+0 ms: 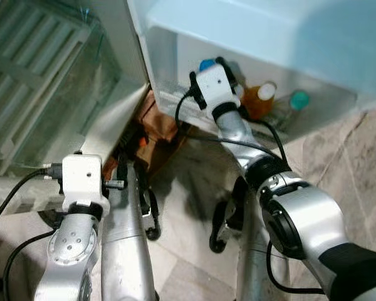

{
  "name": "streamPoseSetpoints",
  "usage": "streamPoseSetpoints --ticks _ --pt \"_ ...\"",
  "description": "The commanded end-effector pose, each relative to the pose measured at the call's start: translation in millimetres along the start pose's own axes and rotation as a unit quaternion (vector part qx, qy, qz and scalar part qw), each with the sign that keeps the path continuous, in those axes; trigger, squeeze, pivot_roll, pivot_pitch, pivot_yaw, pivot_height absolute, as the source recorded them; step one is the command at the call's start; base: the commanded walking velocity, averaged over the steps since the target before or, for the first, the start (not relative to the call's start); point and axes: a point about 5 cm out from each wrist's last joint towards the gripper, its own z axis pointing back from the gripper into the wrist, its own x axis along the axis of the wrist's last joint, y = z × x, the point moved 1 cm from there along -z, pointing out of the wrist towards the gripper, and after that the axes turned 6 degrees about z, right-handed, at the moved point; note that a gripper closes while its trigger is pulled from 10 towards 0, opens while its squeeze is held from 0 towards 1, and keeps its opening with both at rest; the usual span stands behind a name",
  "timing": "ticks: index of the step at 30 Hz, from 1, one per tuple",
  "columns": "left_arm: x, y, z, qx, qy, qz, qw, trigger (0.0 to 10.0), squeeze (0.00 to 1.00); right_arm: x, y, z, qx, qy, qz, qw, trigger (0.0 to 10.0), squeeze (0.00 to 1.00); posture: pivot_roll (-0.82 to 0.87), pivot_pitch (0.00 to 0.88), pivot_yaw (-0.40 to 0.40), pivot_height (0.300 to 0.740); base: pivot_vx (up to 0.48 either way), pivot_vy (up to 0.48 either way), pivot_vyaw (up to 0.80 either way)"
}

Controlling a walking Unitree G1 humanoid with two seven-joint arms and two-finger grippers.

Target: Restocking fridge

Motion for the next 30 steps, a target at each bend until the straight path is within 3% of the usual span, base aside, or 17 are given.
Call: streamPoseSetpoints --ticks 1,4,5,6,7,14,18,19,24,28,29,30 --pt "-12.6 2.6 -1.9 0.006 0.018 -0.002 1.0 10.0 0.0 -1.5 9.3 1.7 0.026 0.007 -0.013 1.0 10.0 1.0 0.19 0.298 -0.056 0.556 0.0 0.0 0.0" --pt "-14.1 -0.9 -12.1 0.0 0.01 -0.001 1.0 10.0 0.0 -4.8 9.7 2.4 0.037 0.019 -0.022 0.999 10.0 1.0 0.17 0.257 -0.055 0.556 0.0 0.0 0.0" --pt "-14.3 -2.0 -15.4 -0.002 0.008 -0.001 1.0 10.0 0.0 -5.8 9.4 2.7 0.038 0.021 -0.023 0.999 10.0 0.9 0.16 0.242 -0.053 0.556 0.0 0.0 0.0" --pt "-14.3 -2.7 -17.2 -0.002 0.006 0.0 1.0 10.0 0.0 -6.3 9.2 3.0 0.039 0.021 -0.023 0.999 10.0 0.9 0.16 0.242 -0.053 0.556 0.0 0.0 0.0" --pt "-14.4 -4.6 -23.4 -0.006 0.002 0.001 1.0 10.0 0.0 -6.7 8.3 3.2 0.042 0.019 -0.011 0.999 10.0 0.0 0.15 0.213 -0.048 0.556 0.0 0.0 0.0" --pt "-12.5 -15.1 -43.2 -0.036 -0.017 0.001 0.999 10.0 0.0 -10.1 1.3 4.2 0.041 0.021 -0.024 0.999 10.0 0.0 0.09 0.137 -0.026 0.556 0.0 0.0 0.0" --pt "-15.7 -17.4 -57.1 -0.044 -0.027 0.0 0.999 10.0 0.0 -30.3 0.5 20.4 0.054 0.031 -0.035 0.997 10.0 0.0 0.04 0.071 -0.006 0.556 0.0 0.0 0.0" --pt "-19.2 -16.8 -59.0 -0.043 -0.026 -0.001 0.999 10.0 0.0 -37.8 0.9 28.2 0.054 0.033 -0.054 0.997 10.0 0.0 0.03 0.055 0.002 0.556 0.0 0.0 0.0" --pt "-34.1 -12.1 -55.7 -0.047 -0.013 -0.008 0.999 10.0 0.0 -55.4 4.6 57.3 0.055 0.021 -0.065 0.996 10.0 0.0 -0.01 0.017 0.019 0.556 0.0 0.0 0.0" --pt "-49.7 -4.5 -47.2 -0.048 0.003 -0.02 0.999 10.0 0.0 -85.2 11.0 103.6 0.024 0.073 -0.108 0.991 10.0 0.0 -0.02 0.0 0.038 0.556 0.0 0.0 0.0" --pt "-53.9 -0.3 -45.6 -0.045 0.005 -0.024 0.999 10.0 0.0 -93.4 12.8 123.1 0.011 0.089 -0.107 0.99 10.0 0.0 -0.03 0.0 0.044 0.556 0.0 0.0 0.0" --pt "-53.9 -0.3 -45.6 -0.045 0.005 -0.024 0.999 10.0 0.0 -93.4 12.8 123.1 0.011 0.089 -0.107 0.99 10.0 0.0 -0.03 0.0 0.044 0.556 0.0 0.0 0.0"
